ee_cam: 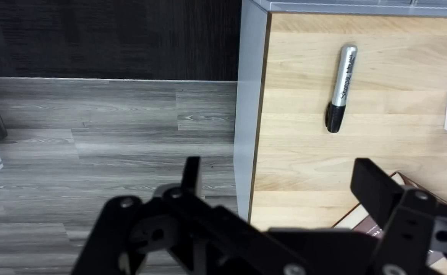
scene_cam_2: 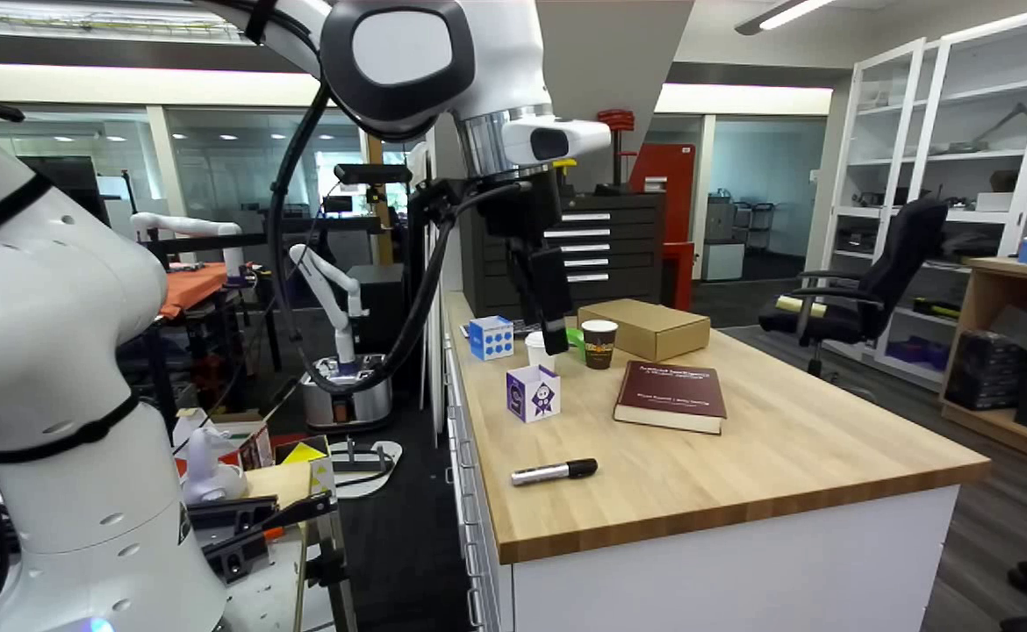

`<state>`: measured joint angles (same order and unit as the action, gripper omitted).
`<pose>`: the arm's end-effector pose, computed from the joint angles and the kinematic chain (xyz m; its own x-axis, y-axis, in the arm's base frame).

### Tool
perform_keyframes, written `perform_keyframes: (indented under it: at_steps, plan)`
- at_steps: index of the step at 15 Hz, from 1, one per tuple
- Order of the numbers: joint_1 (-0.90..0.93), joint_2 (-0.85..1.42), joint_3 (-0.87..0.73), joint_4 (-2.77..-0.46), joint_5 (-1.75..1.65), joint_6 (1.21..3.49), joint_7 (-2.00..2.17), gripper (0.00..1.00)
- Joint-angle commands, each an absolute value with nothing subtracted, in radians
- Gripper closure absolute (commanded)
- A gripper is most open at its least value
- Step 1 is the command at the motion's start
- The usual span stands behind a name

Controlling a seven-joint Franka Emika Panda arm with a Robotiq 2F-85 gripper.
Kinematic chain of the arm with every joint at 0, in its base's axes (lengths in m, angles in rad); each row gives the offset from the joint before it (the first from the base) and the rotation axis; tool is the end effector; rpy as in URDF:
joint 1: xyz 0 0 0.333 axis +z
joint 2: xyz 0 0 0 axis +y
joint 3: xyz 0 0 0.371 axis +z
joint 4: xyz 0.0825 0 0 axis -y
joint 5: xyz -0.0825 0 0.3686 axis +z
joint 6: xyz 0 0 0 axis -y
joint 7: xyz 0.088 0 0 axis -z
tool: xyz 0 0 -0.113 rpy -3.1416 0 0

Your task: Put the black marker inside the white and purple box

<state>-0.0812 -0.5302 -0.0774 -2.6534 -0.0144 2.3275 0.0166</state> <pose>0.3452 -0.0575 0.4782 0.9666 -0.1589 0.2013 -0.1560 -0.9873 -0.0302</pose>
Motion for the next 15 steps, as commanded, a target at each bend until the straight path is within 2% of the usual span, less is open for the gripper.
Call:
perform_keyframes:
  at_steps: [1, 8, 15]
  plan:
    - [-0.086, -0.522, -0.071, -2.643, -0.017, 2.310, 0.012, 0.00]
    - [-0.051, -0.436, -0.057, -2.582, 0.024, 2.267, 0.022, 0.00]
    - [-0.030, -0.339, 0.022, -2.532, 0.031, 2.301, 0.128, 0.00]
